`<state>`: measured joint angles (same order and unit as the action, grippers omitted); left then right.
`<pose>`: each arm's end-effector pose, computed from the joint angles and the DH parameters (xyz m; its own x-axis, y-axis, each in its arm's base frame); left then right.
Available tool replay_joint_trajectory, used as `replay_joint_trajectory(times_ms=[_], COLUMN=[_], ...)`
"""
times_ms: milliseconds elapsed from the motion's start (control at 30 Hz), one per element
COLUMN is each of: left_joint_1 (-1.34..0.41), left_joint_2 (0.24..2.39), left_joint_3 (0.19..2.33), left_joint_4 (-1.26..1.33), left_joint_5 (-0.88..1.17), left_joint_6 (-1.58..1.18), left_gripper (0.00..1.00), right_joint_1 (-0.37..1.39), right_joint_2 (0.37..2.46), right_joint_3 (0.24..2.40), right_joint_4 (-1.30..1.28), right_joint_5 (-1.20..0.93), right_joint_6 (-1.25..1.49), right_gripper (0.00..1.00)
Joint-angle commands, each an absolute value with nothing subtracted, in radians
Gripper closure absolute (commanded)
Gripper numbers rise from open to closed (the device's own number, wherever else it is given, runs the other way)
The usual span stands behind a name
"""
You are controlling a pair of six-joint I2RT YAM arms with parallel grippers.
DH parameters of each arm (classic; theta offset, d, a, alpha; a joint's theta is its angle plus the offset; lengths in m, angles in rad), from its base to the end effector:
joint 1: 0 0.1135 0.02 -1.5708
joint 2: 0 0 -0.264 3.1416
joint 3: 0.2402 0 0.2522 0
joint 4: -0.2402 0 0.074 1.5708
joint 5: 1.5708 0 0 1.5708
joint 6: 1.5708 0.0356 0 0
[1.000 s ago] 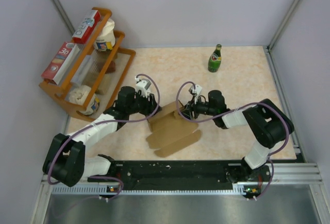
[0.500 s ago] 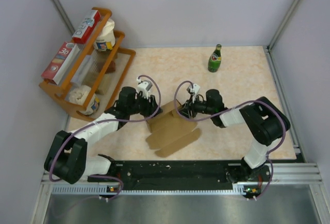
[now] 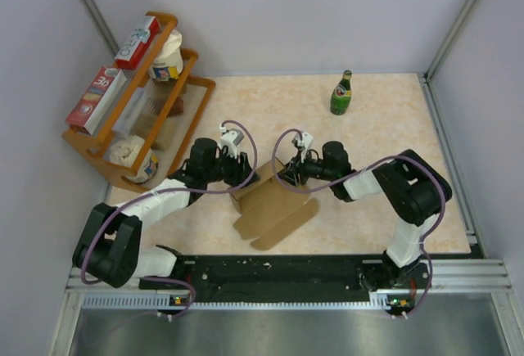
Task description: Fold the paper box
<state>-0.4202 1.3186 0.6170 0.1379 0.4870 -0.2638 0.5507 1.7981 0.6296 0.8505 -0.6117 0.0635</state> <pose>0.2389 -0.1250 0.2005 -0.6591 0.0421 -0.7508 0.5695 0.6800 -0.4618 0.2693 0.1894 0.1365 -0.3226 -0.1371 -0.9366 -0.8745 0.4218 0.2395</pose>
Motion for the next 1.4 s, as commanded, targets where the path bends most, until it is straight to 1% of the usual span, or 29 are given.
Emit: replay_joint_trajectory(times_ms=[0,233,433,600,800,1033,1367], left_joint_1=[-0.416,-0.416,-0.416,-0.416,-0.416,-0.416,-0.416], left_joint_2=[1.322,1.330,1.338,1.348,1.356,1.362,1.378], left_joint_3=[0.612,0.614,0.612,0.612,0.612,0.612,0.614], left_joint_4=[0.192,0.195,0.201,0.207,0.216,0.221,0.232], left_joint_5=[0.511,0.515,0.523,0.534,0.538,0.546,0.572], left_joint_6=[-0.259,-0.259,-0.259,-0.258,-0.261,-0.262,-0.265], left_gripper=[0.48,0.48,0.49,0.49,0.49,0.49,0.50], right_joint_1=[0.572,0.591,0.598,0.601,0.603,0.621,0.655], right_joint_2=[1.818,1.839,1.848,1.856,1.858,1.856,1.847], right_joint_3=[0.672,0.673,0.663,0.664,0.670,0.675,0.732], right_joint_4=[0.937,0.980,1.009,1.015,1.011,1.011,0.881], right_joint_5=[-0.611,-0.588,-0.571,-0.560,-0.537,-0.491,-0.370], right_joint_6=[0.066,0.071,0.072,0.071,0.077,0.064,0.022], right_gripper=[0.62,0.64,0.69,0.74,0.84,0.89,0.95])
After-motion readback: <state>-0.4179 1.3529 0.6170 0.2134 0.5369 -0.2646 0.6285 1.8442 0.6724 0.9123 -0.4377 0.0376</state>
